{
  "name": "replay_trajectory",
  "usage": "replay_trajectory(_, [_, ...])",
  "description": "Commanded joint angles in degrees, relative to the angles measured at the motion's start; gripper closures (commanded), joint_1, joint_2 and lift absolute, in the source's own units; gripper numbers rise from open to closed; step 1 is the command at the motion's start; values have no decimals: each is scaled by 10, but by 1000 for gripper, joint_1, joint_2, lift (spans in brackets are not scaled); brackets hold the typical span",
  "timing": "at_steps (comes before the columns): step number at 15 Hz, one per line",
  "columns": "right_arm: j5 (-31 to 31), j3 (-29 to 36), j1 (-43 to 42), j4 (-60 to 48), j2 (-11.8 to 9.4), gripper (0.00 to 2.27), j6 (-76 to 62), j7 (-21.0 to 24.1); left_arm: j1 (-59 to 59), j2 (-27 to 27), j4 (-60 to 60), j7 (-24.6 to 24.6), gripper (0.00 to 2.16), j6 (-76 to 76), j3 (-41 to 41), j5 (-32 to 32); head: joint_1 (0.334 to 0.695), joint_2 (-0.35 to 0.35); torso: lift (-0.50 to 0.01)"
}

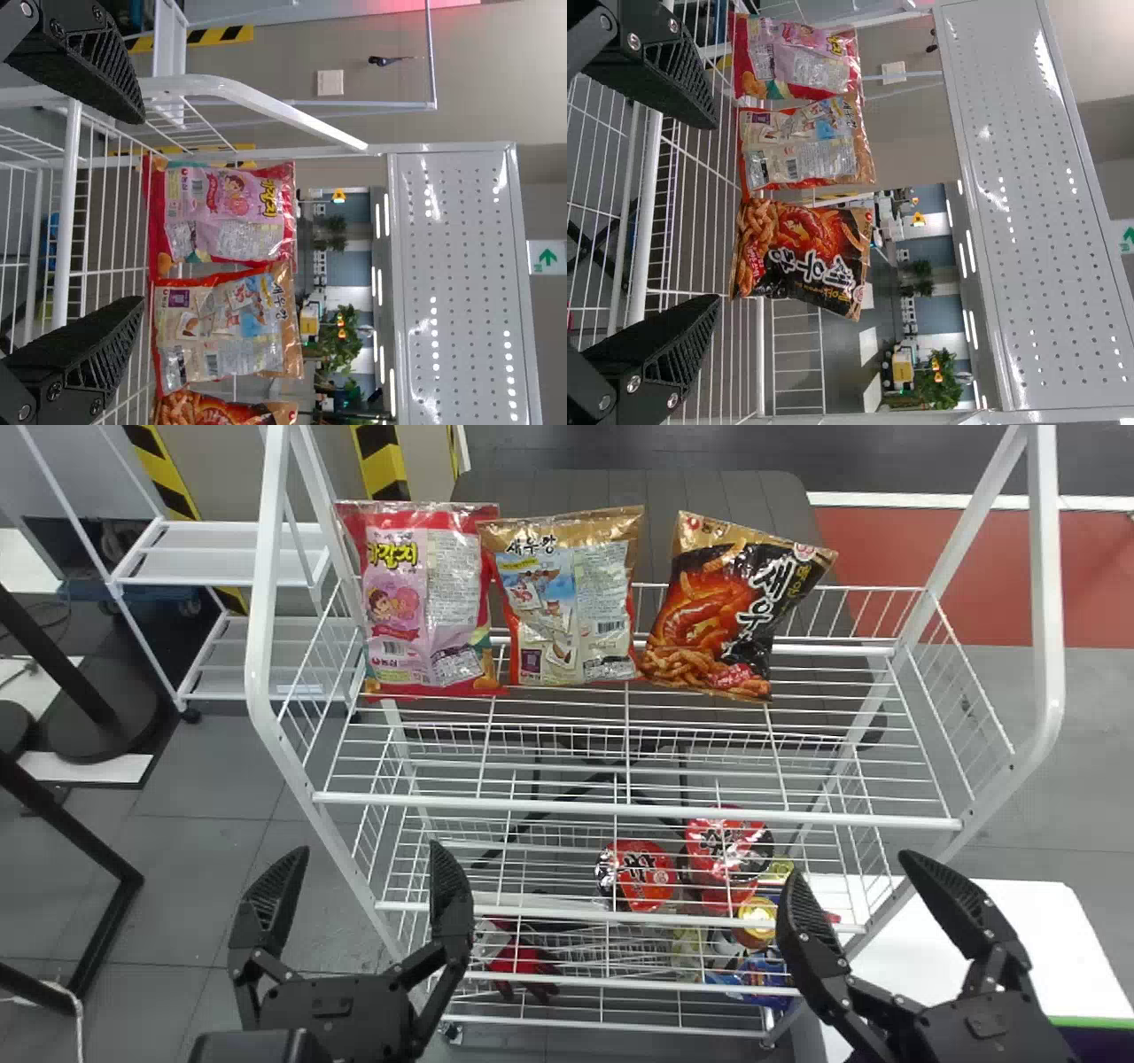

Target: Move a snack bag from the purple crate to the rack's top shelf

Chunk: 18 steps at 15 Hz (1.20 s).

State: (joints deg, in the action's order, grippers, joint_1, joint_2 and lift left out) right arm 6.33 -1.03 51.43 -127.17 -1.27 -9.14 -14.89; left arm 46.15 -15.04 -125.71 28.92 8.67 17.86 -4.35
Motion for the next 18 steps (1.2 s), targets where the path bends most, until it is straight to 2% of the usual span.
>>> replay_trajectory(1, [3, -4, 3, -3, -11, 140, 1, 0, 4, 0, -1, 3, 93, 2, 8, -8, 695, 19, 1])
replay_trajectory(9, [0, 3, 2, -10, -22, 140, 0, 6, 6, 4, 6, 14, 93, 7, 8, -21, 695, 12, 1])
replay_trajectory(18, [0, 4, 2, -19, -21, 140, 17, 7, 6, 2, 6, 15, 93, 7, 5, -21, 695, 11, 1])
